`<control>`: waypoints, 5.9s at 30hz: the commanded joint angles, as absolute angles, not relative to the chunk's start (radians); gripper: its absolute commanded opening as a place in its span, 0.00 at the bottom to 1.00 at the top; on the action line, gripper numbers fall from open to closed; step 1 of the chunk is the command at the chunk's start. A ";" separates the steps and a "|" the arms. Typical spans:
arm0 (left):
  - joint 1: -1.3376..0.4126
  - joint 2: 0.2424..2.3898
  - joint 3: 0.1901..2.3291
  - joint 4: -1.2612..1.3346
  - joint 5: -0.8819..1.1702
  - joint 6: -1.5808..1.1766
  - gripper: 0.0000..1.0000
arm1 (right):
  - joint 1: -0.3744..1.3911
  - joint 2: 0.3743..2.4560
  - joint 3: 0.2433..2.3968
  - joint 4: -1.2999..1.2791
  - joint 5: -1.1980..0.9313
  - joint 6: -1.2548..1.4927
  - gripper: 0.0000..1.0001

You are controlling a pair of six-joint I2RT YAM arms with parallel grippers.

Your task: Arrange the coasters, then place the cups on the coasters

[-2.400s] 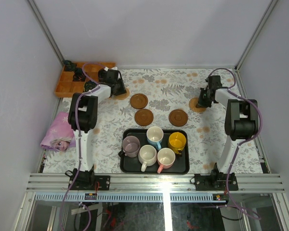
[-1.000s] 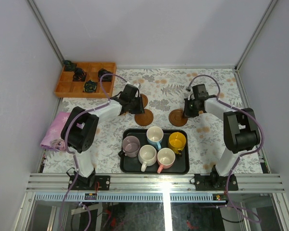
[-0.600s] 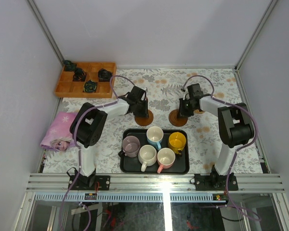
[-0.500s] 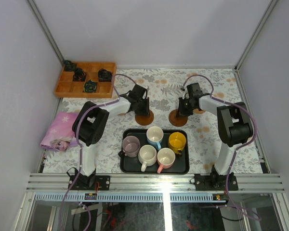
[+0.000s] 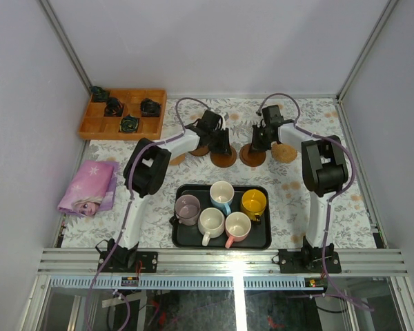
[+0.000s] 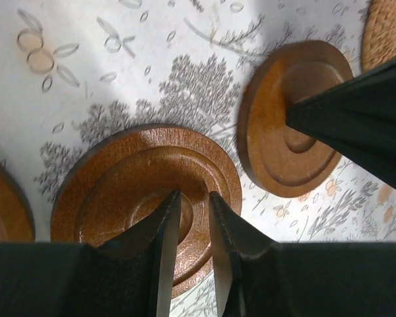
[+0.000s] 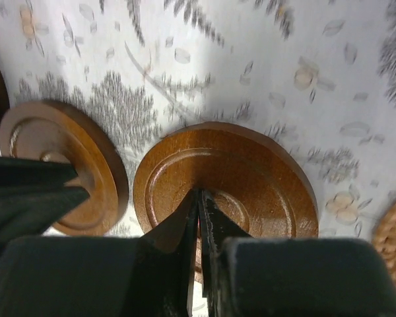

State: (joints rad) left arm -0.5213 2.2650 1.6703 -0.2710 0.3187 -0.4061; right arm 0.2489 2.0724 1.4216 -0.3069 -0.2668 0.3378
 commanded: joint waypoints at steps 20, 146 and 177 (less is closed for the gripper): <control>-0.430 2.243 1.719 -0.110 0.423 -0.448 0.26 | 0.244 2.051 1.630 -0.369 -0.148 0.303 0.08; -0.168 2.013 1.230 -0.266 -0.115 -0.466 0.11 | 0.020 1.997 1.350 -0.406 -0.016 0.272 0.00; -0.147 1.969 1.255 -0.247 -0.034 -0.430 0.11 | 0.020 1.950 1.317 -0.438 -0.038 0.307 0.00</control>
